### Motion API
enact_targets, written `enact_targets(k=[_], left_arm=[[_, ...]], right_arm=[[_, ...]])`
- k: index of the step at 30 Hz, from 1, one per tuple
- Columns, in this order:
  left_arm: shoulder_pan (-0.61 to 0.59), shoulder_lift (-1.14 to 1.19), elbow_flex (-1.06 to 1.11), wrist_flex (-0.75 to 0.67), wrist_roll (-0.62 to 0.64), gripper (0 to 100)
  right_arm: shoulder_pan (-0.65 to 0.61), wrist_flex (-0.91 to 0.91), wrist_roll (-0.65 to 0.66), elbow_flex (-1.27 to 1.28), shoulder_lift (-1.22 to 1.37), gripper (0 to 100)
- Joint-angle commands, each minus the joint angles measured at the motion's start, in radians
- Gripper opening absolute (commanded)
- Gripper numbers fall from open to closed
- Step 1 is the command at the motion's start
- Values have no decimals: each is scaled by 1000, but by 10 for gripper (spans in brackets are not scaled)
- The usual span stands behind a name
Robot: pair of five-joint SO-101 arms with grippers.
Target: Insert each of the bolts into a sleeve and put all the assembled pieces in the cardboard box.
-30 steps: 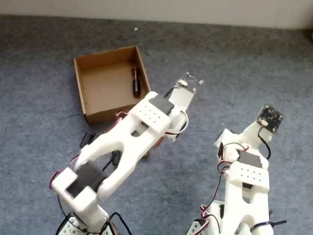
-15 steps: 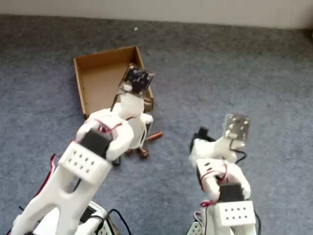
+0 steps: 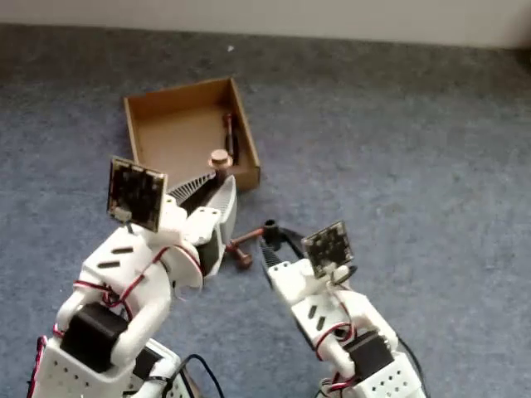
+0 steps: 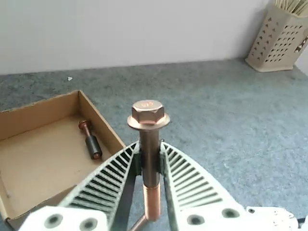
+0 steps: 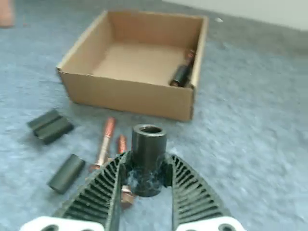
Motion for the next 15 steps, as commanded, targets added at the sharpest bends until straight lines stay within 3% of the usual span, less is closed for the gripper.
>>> enact_targets(k=[1,9,15], left_arm=[[-7,-68,-5,-25,18,4],[-7,-193,82,-29,18,4],[-5,-325,183,-29,18,4]], right_arm=[[-81,-88,14,28,-5,4],[-179,-228,14,27,-5,4],[-223,-234,20,-45,-4,4]])
